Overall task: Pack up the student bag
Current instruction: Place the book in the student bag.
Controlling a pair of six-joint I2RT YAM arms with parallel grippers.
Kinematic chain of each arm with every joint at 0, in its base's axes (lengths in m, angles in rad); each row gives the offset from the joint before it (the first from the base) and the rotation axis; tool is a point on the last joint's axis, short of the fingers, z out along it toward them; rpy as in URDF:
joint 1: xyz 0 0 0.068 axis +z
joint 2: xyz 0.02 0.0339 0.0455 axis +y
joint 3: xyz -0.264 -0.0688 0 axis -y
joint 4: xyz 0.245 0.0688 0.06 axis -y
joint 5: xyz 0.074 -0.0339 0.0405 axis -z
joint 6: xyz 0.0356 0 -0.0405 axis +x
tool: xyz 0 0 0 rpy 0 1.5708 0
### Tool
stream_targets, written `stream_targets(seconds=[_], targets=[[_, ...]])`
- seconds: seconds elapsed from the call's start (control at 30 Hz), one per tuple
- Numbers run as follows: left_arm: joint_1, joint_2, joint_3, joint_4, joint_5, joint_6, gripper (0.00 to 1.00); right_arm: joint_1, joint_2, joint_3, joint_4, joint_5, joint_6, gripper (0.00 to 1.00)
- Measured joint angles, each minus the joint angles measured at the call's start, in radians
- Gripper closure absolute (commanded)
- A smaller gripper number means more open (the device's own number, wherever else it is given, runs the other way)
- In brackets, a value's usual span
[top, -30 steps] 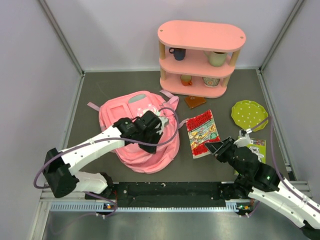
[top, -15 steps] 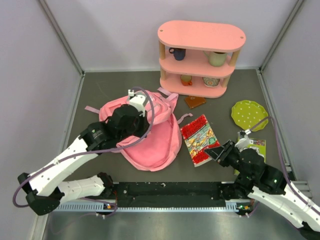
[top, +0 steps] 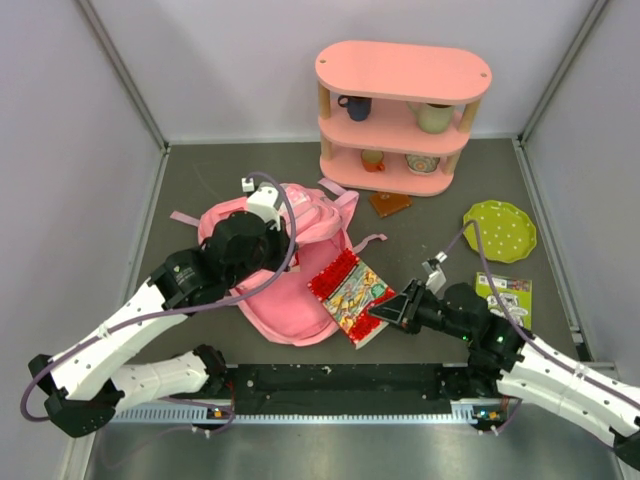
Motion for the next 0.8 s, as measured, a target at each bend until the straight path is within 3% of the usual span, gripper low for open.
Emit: stream_targets(seconds=[0.4,0.8], targets=[[0.0,0.0,0.0,0.016,0.003,-0.005,1.0,0.002,0.403,0.014,0.422,-0.101,0.042,1.0],[0.0,-0.005,0.0,0.019,0.008,-0.004,1.0,0.039,0.875,0.232,0.786,-0.078,0.068,1.0]])
